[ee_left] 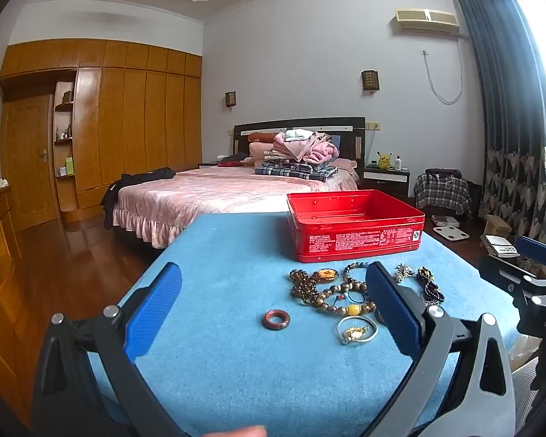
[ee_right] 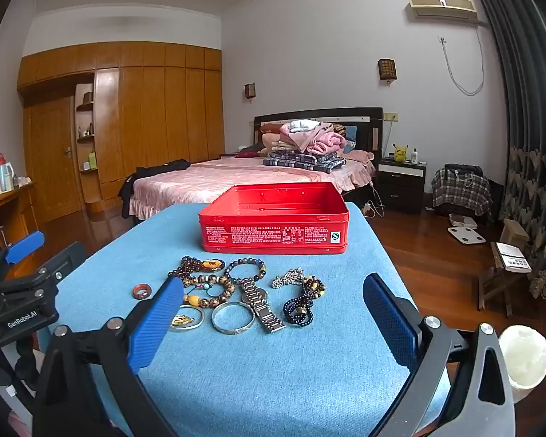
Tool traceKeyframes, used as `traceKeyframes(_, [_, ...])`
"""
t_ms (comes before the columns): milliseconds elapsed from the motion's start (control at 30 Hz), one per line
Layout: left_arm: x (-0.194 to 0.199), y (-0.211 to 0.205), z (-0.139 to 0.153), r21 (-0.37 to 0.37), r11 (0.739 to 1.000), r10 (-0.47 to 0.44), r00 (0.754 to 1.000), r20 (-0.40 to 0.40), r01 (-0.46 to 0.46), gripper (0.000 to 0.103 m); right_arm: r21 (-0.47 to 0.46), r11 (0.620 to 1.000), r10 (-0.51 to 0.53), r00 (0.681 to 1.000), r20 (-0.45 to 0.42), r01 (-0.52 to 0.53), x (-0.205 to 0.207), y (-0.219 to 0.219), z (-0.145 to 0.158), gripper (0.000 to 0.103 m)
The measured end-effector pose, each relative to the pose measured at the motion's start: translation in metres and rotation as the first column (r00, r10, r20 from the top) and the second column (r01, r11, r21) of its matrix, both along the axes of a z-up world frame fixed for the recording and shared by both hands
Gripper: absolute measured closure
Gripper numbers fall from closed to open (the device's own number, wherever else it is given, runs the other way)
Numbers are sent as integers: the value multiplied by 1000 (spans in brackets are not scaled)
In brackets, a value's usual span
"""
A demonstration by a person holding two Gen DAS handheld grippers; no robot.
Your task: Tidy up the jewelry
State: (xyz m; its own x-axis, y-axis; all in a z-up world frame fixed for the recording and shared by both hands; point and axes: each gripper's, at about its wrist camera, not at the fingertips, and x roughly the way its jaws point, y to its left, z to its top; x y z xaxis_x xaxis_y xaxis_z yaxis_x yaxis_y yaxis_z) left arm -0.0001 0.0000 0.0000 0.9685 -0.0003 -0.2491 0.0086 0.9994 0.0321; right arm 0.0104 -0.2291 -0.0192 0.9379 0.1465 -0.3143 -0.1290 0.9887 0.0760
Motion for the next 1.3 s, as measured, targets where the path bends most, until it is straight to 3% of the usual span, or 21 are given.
traceKeyframes(1300, [-1,3,4,3,1000,3,1000,3,-3,5,0,1000,-1,1000,-1,1,1,1,-2,6])
